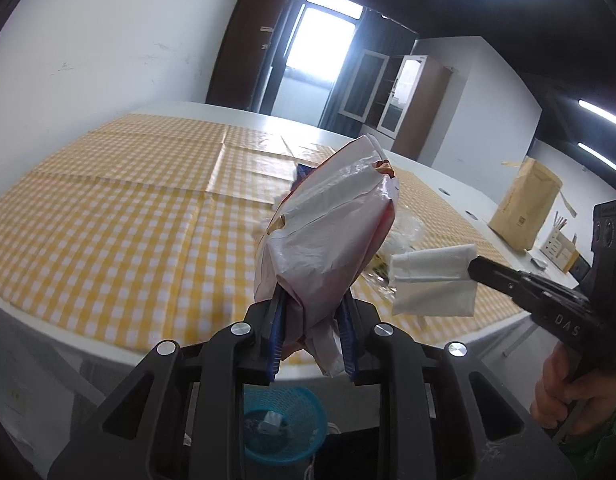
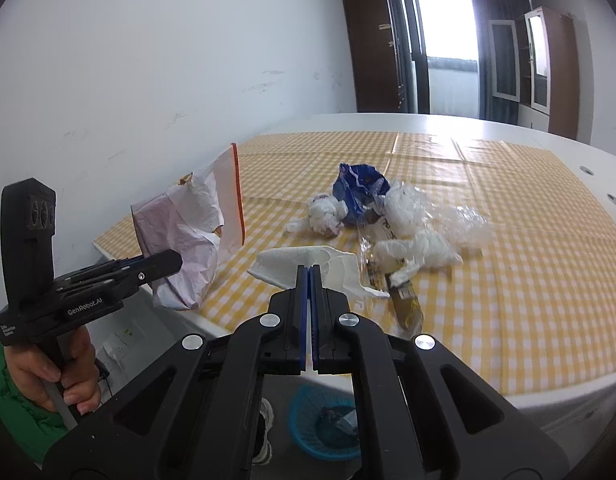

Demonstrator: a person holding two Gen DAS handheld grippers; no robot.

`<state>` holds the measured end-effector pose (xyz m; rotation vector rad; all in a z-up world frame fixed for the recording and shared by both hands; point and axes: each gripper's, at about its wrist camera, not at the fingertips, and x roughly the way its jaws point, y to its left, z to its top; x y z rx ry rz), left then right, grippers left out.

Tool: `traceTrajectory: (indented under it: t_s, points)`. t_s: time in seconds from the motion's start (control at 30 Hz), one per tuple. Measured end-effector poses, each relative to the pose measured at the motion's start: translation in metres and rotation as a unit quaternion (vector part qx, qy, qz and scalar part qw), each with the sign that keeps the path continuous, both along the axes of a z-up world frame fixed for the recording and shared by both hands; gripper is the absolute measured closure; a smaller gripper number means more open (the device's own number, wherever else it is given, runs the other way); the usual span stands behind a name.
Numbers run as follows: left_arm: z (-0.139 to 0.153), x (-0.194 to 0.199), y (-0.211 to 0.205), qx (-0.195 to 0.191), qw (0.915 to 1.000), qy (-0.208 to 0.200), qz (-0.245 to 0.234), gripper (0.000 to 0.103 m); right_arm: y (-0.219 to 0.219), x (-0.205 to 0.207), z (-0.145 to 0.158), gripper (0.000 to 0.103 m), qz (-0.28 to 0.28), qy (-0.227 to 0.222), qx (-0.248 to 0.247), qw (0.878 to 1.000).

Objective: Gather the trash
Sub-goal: 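Grasp the red-and-white paper bag with the left tool while the right tool grasps white tissue, then carry the paper bag and tissue down over the wastebasket with both tools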

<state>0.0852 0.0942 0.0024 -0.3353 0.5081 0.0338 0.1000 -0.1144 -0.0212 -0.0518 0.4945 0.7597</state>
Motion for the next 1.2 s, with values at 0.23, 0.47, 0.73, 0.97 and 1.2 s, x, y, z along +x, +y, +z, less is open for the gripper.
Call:
traceTrajectory:
  t_s: [0.23, 0.47, 0.73, 0.97, 1.2]
  points:
    - [0.001, -0.033, -0.019, 0.011, 0.9996, -0.016, -0.022, 0.081, -0.022, -0.042, -0.006, 0.102, -0.009, -0.008, 0.005, 1.000]
    - [-0.008, -0.058, -0.034, 0.010, 0.9989, -0.018, -0.042, 0.081, -0.037, -0.065, -0.013, 0.102, -0.015, -0.012, 0.008, 1.000]
    - [-0.020, -0.071, -0.043, 0.006, 0.9979, -0.009, -0.063, 0.081, -0.046, -0.076, -0.027, 0.102, -0.011, -0.005, -0.002, 1.000]
    - [-0.039, -0.083, -0.051, 0.000, 0.9955, 0.003, -0.094, 0.081, -0.052, -0.093, -0.053, 0.102, -0.006, 0.003, -0.025, 1.000]
    - [-0.078, -0.079, -0.056, -0.010, 0.9925, 0.046, -0.112, 0.082, -0.059, -0.093, -0.090, 0.102, -0.001, 0.040, -0.047, 0.998]
